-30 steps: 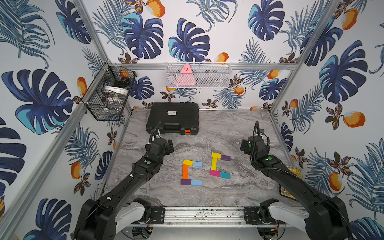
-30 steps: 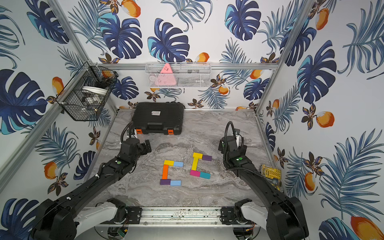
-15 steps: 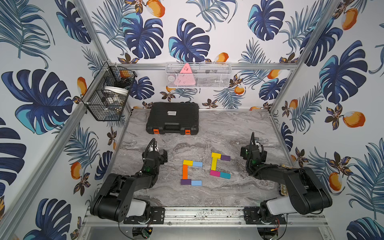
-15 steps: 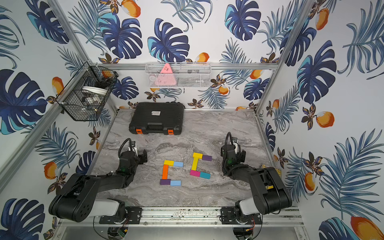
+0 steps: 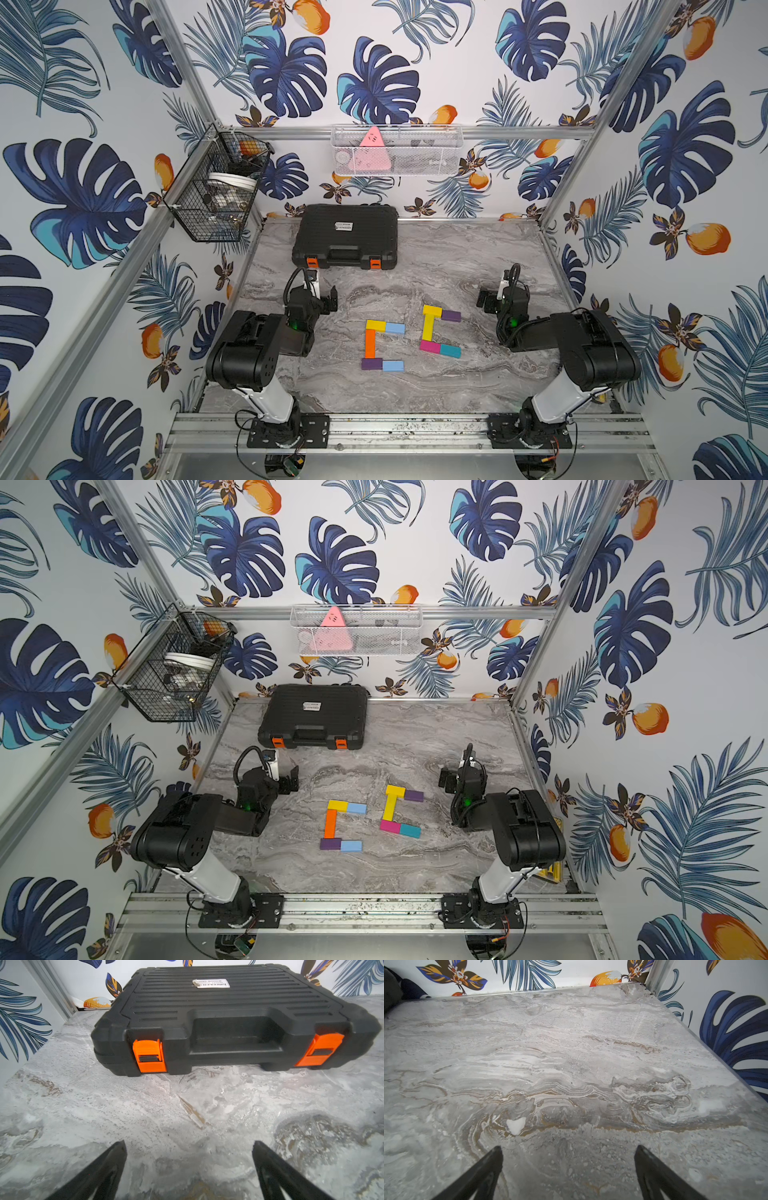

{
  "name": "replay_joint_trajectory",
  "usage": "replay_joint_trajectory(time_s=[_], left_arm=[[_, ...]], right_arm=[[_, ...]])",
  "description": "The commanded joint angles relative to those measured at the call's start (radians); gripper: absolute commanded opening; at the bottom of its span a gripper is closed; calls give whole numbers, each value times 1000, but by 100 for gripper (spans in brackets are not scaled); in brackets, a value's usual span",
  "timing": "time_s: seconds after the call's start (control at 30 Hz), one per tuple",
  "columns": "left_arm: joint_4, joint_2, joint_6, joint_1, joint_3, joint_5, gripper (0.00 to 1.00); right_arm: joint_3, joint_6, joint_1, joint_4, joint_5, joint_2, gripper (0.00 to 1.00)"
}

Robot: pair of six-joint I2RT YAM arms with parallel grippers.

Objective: Assemble the letter c with building blocks
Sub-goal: Reset both arms

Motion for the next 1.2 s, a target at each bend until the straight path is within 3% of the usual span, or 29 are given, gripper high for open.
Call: replay_joint_trajectory(time_s=[0.0,0.27,0.6,0.67,0.7,0.77,0.83,0.87,0.9,1.0,1.03,1.17], left_arm=[[30,-7,32,-9,-8,26,99],[-27,8,23,-17,29,18,99],[27,-4,27,-11,-2,15,99],[20,-6,23,-11,-1,21,99],[27,-9,23,-6,-7,51,99],[133,-12,77,18,-69,264,99],[271,1,36,37,-129,265,99],[285,14,1,92,-120,297,99],[227,12,-41,127,-88,269,99],[100,-7,-43,56,-42,13,99],[72,-5,-36,49,-25,-17,99],[-1,2,9,-3,14,-7,99]], right_arm=[[1,-20,-1,56,-25,1,100],[-3,-22,0,58,-21,-3,100],[-13,-25,1,88,-23,-3,100],[-27,-74,26,97,-56,-14,100],[-58,-121,36,164,-133,-15,100],[-174,-142,36,332,-225,-36,100],[-224,-105,36,433,-149,-25,100],[-212,-96,36,459,-94,0,100],[-183,-81,37,447,-28,19,100],[2,11,37,22,108,-11,100],[-20,-12,31,118,95,9,100],[-15,-5,26,106,92,8,100]])
